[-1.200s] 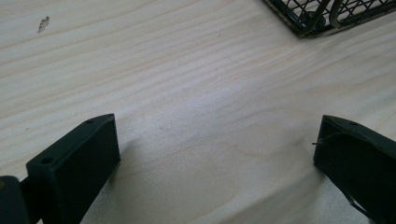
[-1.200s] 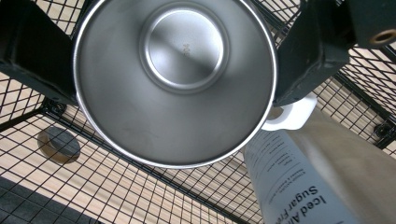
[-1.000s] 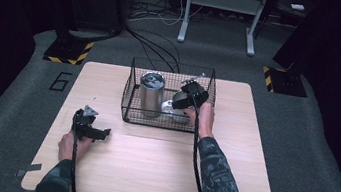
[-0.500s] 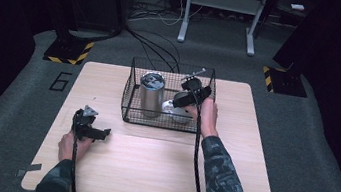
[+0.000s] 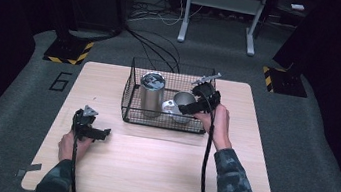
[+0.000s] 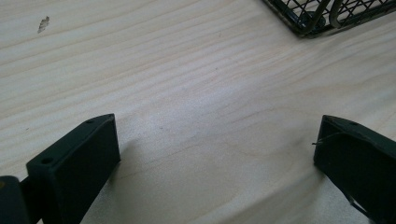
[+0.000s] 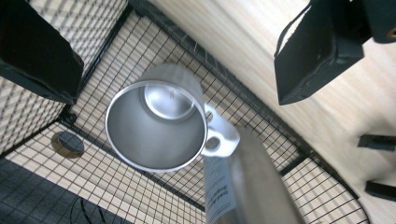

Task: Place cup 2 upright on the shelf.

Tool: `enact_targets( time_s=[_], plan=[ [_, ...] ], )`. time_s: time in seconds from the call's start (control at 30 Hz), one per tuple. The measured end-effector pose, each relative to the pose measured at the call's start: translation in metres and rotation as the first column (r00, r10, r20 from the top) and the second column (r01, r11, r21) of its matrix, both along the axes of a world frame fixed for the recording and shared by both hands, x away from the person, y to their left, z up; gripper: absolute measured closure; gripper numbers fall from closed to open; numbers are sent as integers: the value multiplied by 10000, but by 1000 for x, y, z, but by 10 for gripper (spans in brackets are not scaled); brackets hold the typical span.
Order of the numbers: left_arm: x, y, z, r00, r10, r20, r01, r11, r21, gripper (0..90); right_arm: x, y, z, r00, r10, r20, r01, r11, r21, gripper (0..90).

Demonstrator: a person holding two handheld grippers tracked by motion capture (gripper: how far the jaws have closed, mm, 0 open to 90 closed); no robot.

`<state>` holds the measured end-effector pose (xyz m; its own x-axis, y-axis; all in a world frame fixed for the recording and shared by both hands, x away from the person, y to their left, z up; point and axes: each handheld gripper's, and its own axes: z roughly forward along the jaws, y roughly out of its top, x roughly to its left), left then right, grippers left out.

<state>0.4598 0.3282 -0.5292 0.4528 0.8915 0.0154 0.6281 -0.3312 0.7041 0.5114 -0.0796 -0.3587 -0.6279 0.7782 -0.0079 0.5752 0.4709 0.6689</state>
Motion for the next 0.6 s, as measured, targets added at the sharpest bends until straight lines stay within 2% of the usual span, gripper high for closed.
enact_targets(
  time_s=[0.03,0.07,0.17,0.3,0.37,0.47,0.57,0.6],
  plan=[
    [0,0,0,10000,0,0,0,10000,0,1,0,0,0,10000,0,0,0,10000,0,8],
    [0,0,0,10000,-1,0,1,10000,4,0,-9,-6,1,9999,35,99,-35,10000,-16,9],
    [0,0,0,10000,-3,2,3,10000,1,1,-17,-13,1,9999,54,122,-53,10000,-25,10],
    [0,0,0,10000,4,4,-4,10000,-11,1,-37,-30,-3,9999,83,140,-83,10000,8,14],
    [0,0,0,10000,-4,1,4,10000,2,1,-40,-33,-6,9998,84,169,-84,10000,48,17],
    [0,0,0,10000,-1,2,1,10000,-1,1,-53,-47,-16,10000,10,63,-10,10000,68,17],
    [0,0,0,10000,1,3,-1,10000,-1,1,-59,-54,-24,9999,-137,78,137,9999,38,16],
    [0,0,0,10000,-3,11,3,10000,5,1,-65,-62,-34,9997,-263,-9,264,9996,126,15]
  ],
)
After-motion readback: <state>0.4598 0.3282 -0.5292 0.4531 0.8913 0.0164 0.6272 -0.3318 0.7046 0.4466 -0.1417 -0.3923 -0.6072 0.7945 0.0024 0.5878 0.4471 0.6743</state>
